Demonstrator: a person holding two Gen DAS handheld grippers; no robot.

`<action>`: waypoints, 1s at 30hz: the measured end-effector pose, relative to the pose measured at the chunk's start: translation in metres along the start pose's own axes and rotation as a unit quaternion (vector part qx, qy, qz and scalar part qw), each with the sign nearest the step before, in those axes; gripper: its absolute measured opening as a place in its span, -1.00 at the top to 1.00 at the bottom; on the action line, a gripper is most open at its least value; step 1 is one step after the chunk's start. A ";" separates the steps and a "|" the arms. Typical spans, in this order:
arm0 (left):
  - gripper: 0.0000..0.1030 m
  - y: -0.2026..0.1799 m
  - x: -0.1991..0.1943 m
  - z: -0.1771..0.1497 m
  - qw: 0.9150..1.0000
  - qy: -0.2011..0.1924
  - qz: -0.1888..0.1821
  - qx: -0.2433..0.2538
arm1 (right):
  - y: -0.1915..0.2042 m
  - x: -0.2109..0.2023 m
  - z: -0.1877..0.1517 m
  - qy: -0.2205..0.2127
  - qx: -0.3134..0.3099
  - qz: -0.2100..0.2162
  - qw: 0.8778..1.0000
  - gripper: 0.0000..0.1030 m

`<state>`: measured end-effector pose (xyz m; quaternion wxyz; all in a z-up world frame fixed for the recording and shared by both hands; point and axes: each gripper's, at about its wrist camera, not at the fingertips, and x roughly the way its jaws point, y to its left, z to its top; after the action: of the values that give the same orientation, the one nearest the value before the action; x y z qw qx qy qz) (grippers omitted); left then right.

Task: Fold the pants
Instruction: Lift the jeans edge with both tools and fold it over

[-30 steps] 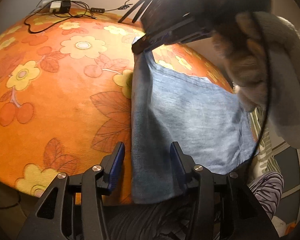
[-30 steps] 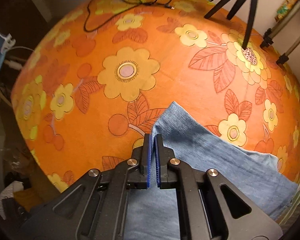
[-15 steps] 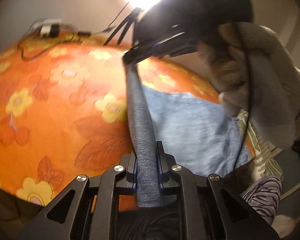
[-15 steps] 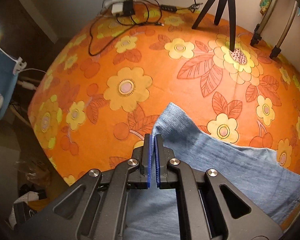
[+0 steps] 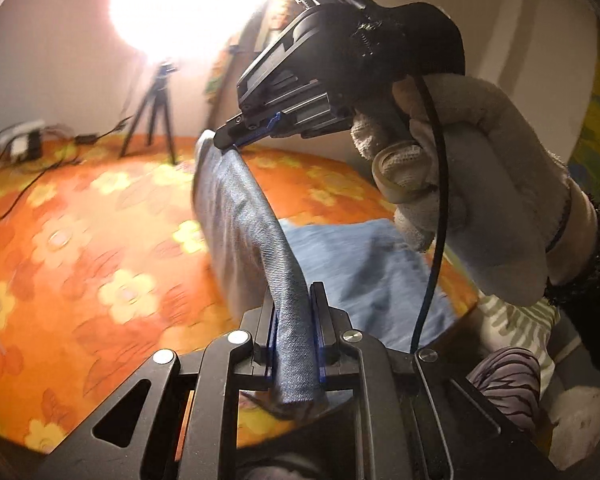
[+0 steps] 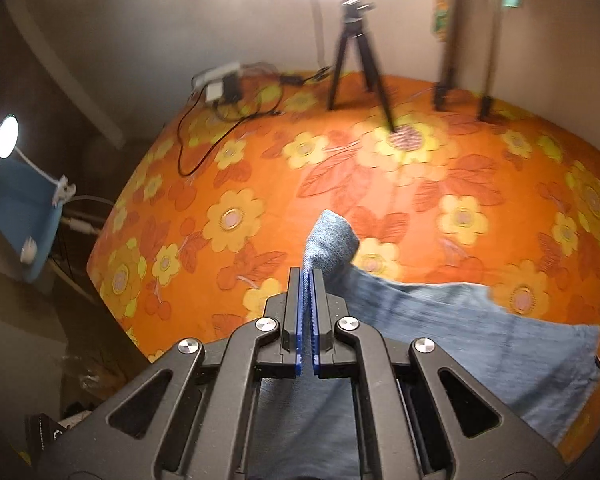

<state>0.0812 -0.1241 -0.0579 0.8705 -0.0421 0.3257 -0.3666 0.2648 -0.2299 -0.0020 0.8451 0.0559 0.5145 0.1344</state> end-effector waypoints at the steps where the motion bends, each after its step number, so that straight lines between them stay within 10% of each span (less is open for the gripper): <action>1: 0.75 -0.010 0.005 0.002 1.000 0.002 -0.006 0.010 | -0.010 -0.008 -0.002 -0.006 0.007 -0.001 1.000 0.94; 13: 0.80 -0.099 0.078 0.002 0.993 0.052 -0.067 0.088 | -0.147 -0.084 -0.040 -0.062 0.099 -0.010 0.993 0.99; 16: 0.82 -0.110 0.089 -0.006 0.990 0.066 -0.073 0.101 | -0.173 -0.079 -0.056 -0.039 0.114 -0.008 0.993 0.98; 20: 0.83 -0.108 0.096 -0.007 0.990 0.074 -0.072 0.096 | -0.210 -0.060 -0.080 -0.006 0.159 -0.011 0.987 0.30; 30: 0.83 -0.112 0.090 -0.014 0.989 0.073 -0.052 0.114 | -0.224 0.014 -0.106 0.062 0.199 0.020 0.978 0.28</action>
<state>0.0511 -0.2628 -0.0822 0.8233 0.0669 0.3417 -0.4482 0.2154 -0.4453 -0.1153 0.7804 0.2251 0.5812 0.0497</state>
